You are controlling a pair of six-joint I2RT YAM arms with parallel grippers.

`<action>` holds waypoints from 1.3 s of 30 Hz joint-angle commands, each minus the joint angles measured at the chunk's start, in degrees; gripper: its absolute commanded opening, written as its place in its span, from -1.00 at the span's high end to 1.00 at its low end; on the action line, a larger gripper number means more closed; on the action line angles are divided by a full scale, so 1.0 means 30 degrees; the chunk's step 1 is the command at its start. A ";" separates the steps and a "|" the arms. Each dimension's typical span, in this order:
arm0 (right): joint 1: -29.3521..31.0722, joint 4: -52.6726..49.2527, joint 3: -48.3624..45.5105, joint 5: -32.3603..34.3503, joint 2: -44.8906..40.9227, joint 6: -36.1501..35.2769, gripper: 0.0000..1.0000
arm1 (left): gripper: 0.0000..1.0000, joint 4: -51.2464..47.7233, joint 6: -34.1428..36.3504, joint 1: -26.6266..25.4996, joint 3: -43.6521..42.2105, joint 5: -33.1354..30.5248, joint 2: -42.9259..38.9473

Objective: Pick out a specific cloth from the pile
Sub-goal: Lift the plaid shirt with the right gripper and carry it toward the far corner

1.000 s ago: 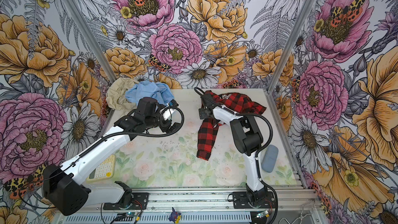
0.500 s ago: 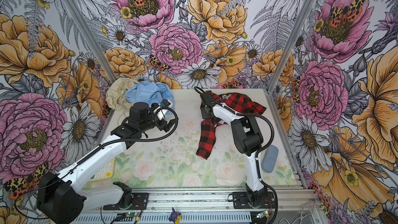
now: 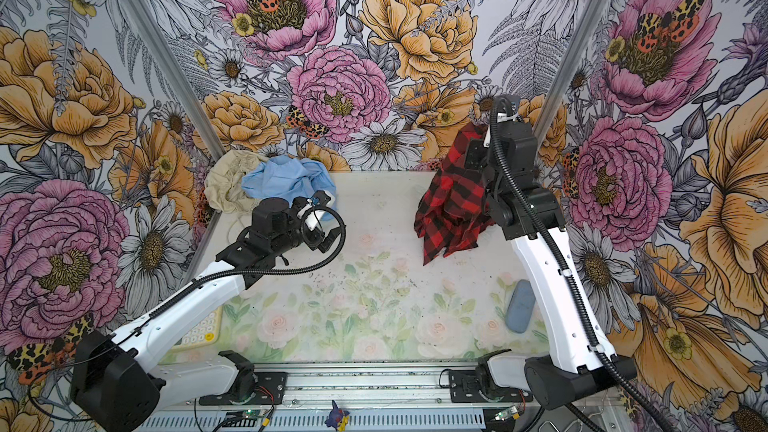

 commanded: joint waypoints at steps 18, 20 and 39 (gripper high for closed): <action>0.0212 0.1537 -0.4081 -0.5917 0.9472 0.0959 0.71 | -0.98 0.0180 0.0345 -0.1212 0.0180 0.0961 0.0576; 0.0622 0.1615 -0.5190 -0.5956 0.9086 0.1190 0.08 | -0.98 0.0171 0.0381 -0.1218 0.0202 0.0943 0.0608; 0.4011 0.0346 -0.6997 0.0775 1.2177 0.1776 -0.70 | -0.97 -0.0153 0.0733 -0.1744 0.0442 0.0311 0.1166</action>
